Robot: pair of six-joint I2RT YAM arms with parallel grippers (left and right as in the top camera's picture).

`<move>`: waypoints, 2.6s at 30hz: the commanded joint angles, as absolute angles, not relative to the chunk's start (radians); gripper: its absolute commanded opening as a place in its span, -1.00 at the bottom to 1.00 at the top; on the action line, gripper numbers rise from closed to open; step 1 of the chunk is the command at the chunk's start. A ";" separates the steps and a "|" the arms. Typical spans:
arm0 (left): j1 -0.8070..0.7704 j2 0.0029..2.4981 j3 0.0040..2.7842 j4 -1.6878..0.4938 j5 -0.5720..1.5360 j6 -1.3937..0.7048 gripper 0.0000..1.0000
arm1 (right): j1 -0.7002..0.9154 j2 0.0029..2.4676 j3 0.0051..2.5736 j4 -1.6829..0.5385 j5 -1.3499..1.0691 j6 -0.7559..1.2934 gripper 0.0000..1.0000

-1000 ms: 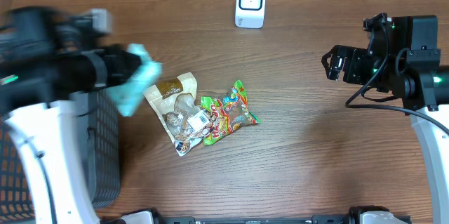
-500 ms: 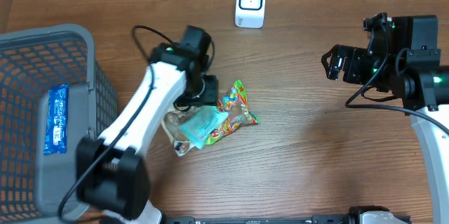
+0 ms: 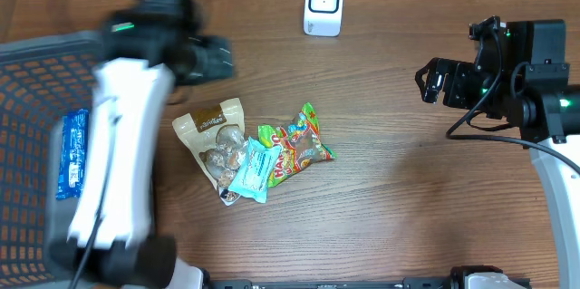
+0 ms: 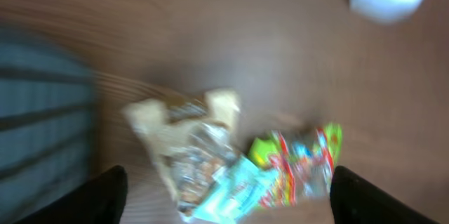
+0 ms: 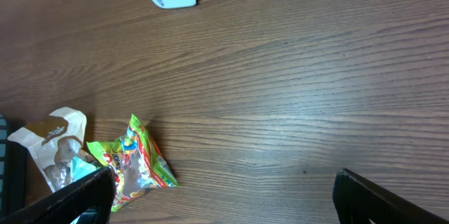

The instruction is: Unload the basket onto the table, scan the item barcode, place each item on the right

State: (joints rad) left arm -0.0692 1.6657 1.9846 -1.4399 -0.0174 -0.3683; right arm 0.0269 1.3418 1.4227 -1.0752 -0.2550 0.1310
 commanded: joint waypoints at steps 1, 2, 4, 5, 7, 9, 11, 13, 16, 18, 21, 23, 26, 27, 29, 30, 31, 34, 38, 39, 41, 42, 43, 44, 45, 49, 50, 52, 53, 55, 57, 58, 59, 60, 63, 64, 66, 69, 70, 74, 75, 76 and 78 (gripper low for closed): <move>0.073 1.531 2.049 -1.502 -0.157 -0.381 0.75 | 0.027 1.338 1.424 -1.072 -0.257 0.134 0.99; 0.124 1.511 2.049 -1.525 -0.177 -0.377 0.79 | 0.027 1.338 1.424 -1.072 -0.257 0.133 0.99; 0.228 1.488 2.049 -1.569 -0.208 -0.348 0.80 | 0.027 1.338 1.424 -1.072 -0.257 0.133 0.99; 0.297 1.485 2.048 -1.591 -0.218 -0.326 0.82 | 0.027 1.338 1.424 -1.071 -0.257 0.133 0.99; 0.406 1.485 2.036 -1.602 -0.216 -0.280 0.89 | 0.027 1.338 1.424 -1.070 -0.257 0.133 0.99; 0.522 1.489 2.002 -1.590 -0.216 -0.249 0.99 | 0.027 1.338 1.424 -1.068 -0.257 0.133 0.99; 0.609 1.498 1.960 -1.551 -0.206 -0.219 1.00 | 0.027 1.338 1.424 -1.068 -0.257 0.133 0.99; 0.670 1.514 1.905 -1.480 -0.179 -0.141 0.99 | 0.027 1.338 1.424 -1.066 -0.257 0.134 0.99; 0.699 1.547 1.805 -1.336 -0.159 0.020 1.00 | 0.027 1.338 1.424 -1.061 -0.257 0.134 0.99; 0.701 1.579 1.750 -1.255 -0.159 0.047 0.99 | 0.027 1.338 1.424 -1.060 -0.257 0.134 0.99; 0.699 1.645 1.689 -1.180 -0.158 0.057 0.90 | 0.027 1.338 1.424 -1.061 -0.257 0.134 0.99; 0.695 1.700 1.665 -1.169 -0.157 0.118 0.79 | 0.027 1.338 1.424 -1.061 -0.257 0.133 0.99; 0.694 1.789 1.655 -1.168 -0.156 0.146 0.73 | 0.027 1.338 1.424 -1.056 -0.257 0.133 1.00; 0.694 1.824 1.655 -1.165 -0.157 0.146 0.73 | 0.027 1.338 1.424 -1.054 -0.257 0.133 1.00; 0.694 1.874 1.655 -1.155 -0.156 0.146 0.71 | 0.027 1.338 1.424 -1.054 -0.257 0.133 1.00; 0.694 1.897 1.655 -1.148 -0.156 0.146 0.69 | 0.027 1.338 1.424 -1.055 -0.257 0.133 1.00; 0.694 1.921 1.655 -1.139 -0.156 0.147 0.67 | 0.027 1.338 1.424 -1.054 -0.257 0.133 1.00; 0.693 1.969 1.655 -1.124 -0.155 0.155 0.59 | 0.027 1.338 1.424 -1.055 -0.257 0.133 1.00; 0.693 2.004 1.655 -1.113 -0.156 0.161 0.47 | 0.027 1.338 1.424 -1.056 -0.257 0.133 1.00; 0.693 2.009 1.655 -1.107 -0.157 0.162 0.47 | 0.027 1.338 1.424 -1.056 -0.257 0.133 1.00; 0.693 2.015 1.655 -1.087 -0.164 0.168 0.48 | 0.027 1.338 1.424 -1.057 -0.256 0.133 1.00; 0.694 2.018 1.655 -1.074 -0.164 0.181 0.47 | 0.027 1.338 1.424 -1.059 -0.257 0.133 1.00; 0.695 2.020 1.655 -1.063 -0.165 0.181 0.48 | 0.027 1.338 1.424 -1.061 -0.257 0.133 1.00; 0.695 2.023 1.655 -1.052 -0.164 0.181 0.48 | 0.027 1.338 1.424 -1.065 -0.256 0.133 1.00; 0.695 2.025 1.655 -1.038 -0.164 0.181 0.47 | 0.027 1.338 1.424 -1.069 -0.256 0.133 1.00; 0.695 2.030 1.655 -0.979 -0.163 0.180 0.47 | 0.027 1.338 1.424 -1.074 -0.256 0.133 1.00; 0.694 2.031 1.655 -0.967 -0.162 0.180 0.46 | 0.027 1.338 1.424 -1.076 -0.256 0.133 1.00; 0.693 2.034 1.655 -0.952 -0.154 0.180 0.39 | 0.027 1.338 1.424 -1.080 -0.256 0.133 1.00; 0.693 2.036 1.654 -0.947 -0.148 0.180 0.34 | 0.027 1.338 1.424 -1.081 -0.256 0.133 1.00; 0.693 2.038 1.644 -0.936 -0.137 0.180 0.31 | 0.027 1.338 1.424 -1.084 -0.256 0.133 1.00; 0.693 2.040 1.626 -0.928 -0.138 0.180 0.25 | 0.027 1.338 1.424 -1.083 -0.256 0.133 1.00; 0.693 2.040 1.611 -0.918 -0.138 0.180 0.19 | 0.027 1.338 1.424 -1.083 -0.256 0.133 1.00; 0.693 2.040 1.594 -0.909 -0.138 0.180 0.17 | 0.027 1.338 1.424 -1.083 -0.256 0.133 1.00; 0.693 2.040 1.578 -0.901 -0.137 0.180 0.15 | 0.027 1.338 1.424 -1.083 -0.256 0.133 1.00; 0.693 2.040 1.520 -0.867 -0.139 0.180 0.16 | 0.027 1.338 1.424 -1.083 -0.256 0.133 1.00; 0.693 2.040 1.504 -0.856 -0.139 0.180 0.17 | 0.027 1.338 1.424 -1.083 -0.257 0.133 1.00; 0.694 2.040 1.475 -0.834 -0.141 0.179 0.16 | 0.027 1.338 1.424 -1.083 -0.257 0.133 1.00; 0.693 2.040 1.450 -0.812 -0.141 0.179 0.06 | 0.027 1.338 1.424 -1.084 -0.257 0.133 1.00; 0.693 2.040 1.444 -0.806 -0.138 0.175 -0.01 | 0.027 1.338 1.424 -1.084 -0.257 0.133 1.00; 0.693 2.040 1.443 -0.805 -0.137 0.129 -0.61 | 0.027 1.338 1.424 -1.083 -0.257 0.134 1.00; 0.693 2.040 1.443 -0.807 -0.137 0.120 -0.88 | 0.027 1.338 1.424 -1.083 -0.257 0.134 1.00; 0.693 2.040 1.443 -0.810 -0.137 0.106 -0.91 | 0.027 1.338 1.424 -1.083 -0.257 0.134 1.00; 0.693 2.036 1.451 -0.828 -0.137 0.072 -0.91 | 0.027 1.338 1.424 -1.084 -0.257 0.134 1.00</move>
State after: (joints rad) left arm 0.7002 2.0163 1.4723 -0.8017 -0.1768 0.1326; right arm 0.0269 1.3418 1.4227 -1.0866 -0.2554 0.1307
